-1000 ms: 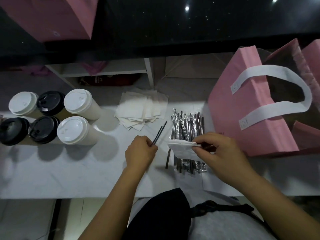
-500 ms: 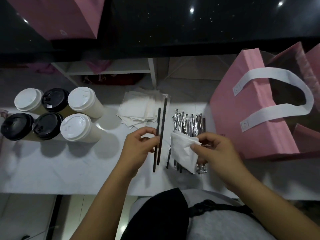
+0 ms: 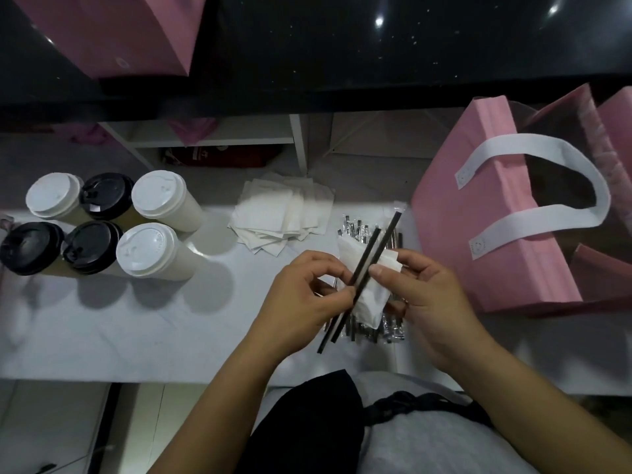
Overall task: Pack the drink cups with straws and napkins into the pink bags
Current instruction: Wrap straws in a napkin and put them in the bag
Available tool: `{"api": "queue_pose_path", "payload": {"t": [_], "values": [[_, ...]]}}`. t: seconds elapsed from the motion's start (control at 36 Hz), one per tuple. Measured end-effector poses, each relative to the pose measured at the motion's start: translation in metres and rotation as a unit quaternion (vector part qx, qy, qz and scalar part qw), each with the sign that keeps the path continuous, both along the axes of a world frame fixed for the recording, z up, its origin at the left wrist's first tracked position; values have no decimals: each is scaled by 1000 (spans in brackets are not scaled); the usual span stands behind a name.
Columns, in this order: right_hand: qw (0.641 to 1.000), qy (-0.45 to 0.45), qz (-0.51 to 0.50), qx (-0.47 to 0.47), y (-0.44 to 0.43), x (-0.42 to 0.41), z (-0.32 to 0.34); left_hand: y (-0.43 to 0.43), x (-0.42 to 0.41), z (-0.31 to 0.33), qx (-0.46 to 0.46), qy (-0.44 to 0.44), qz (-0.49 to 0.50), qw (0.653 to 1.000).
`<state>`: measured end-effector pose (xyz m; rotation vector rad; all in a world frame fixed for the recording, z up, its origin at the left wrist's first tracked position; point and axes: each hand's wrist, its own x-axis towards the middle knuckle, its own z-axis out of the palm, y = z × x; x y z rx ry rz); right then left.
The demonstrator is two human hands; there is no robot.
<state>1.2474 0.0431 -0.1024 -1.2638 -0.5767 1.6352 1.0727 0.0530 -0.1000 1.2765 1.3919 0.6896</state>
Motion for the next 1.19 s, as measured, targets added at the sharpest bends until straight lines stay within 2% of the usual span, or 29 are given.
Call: {"api": "queue_pose_path", "payload": {"t": [0.08, 0.22, 0.47, 0.75, 0.92, 1.06, 1.19], "values": [[1000, -5, -10, 0, 0, 2, -2, -1, -1, 1, -4, -16, 2, 1000], [999, -30, -12, -2, -2, 4, -4, 1, -5, 5, -29, -81, 60, 994], [1000, -3, 4, 1, -3, 3, -2, 2, 5, 3, -17, -111, 28, 993], [999, 12, 31, 30, -3, 4, -5, 4, 4, -1, -11, -96, 28, 995], [998, 30, 41, 24, -1, 9, -4, 6, 1, -7, -12, -32, 45, 998], [994, 65, 83, 26, -3, 8, -1, 10, -9, -6, -115, -187, -47, 974], [998, 21, 58, 23, -5, 4, 0, 3, -8, -4, -105, -198, -20, 974]]}}
